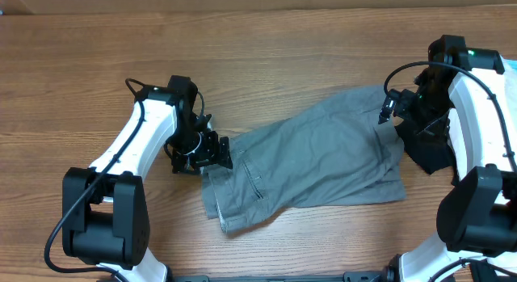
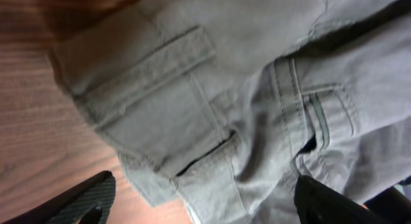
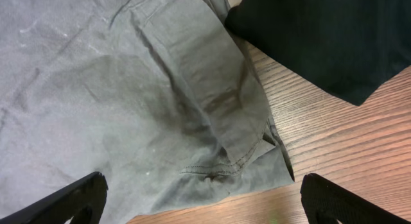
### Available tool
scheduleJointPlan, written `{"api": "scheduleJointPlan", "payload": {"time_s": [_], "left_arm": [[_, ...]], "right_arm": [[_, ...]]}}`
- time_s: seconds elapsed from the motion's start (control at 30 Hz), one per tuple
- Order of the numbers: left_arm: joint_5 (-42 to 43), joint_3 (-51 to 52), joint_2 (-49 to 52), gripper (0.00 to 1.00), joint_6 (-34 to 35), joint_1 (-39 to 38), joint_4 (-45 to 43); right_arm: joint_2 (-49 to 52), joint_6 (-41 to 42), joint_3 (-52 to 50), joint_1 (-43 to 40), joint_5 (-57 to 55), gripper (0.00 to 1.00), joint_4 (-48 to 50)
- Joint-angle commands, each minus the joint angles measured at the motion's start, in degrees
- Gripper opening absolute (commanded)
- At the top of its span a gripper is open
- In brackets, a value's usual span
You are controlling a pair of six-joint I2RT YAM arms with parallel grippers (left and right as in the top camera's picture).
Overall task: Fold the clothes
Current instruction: 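Grasp the folded left edge with the left gripper and pull it leftward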
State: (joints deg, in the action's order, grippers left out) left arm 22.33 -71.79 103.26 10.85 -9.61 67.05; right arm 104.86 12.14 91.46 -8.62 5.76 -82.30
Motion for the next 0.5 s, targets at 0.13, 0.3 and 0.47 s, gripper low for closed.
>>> {"api": "scheduleJointPlan", "payload": {"time_s": [0.13,0.3,0.47], "left_arm": [[3.32,2.12,2.64,0.91,1.81,-0.02,-4.39],[3.45,2.12,3.89,0.87,1.57,0.04,-7.78],[3.41,2.14,4.0,0.69,0.72,0.04,-8.17]], "right_arm": [[-1.31,-0.22,1.18,-0.09,0.37,1.0,0.11],[-1.31,-0.22,1.18,-0.09,0.37,1.0,0.11],[-1.31,-0.2,1.18,-0.09,0.39,1.0,0.13]]}}
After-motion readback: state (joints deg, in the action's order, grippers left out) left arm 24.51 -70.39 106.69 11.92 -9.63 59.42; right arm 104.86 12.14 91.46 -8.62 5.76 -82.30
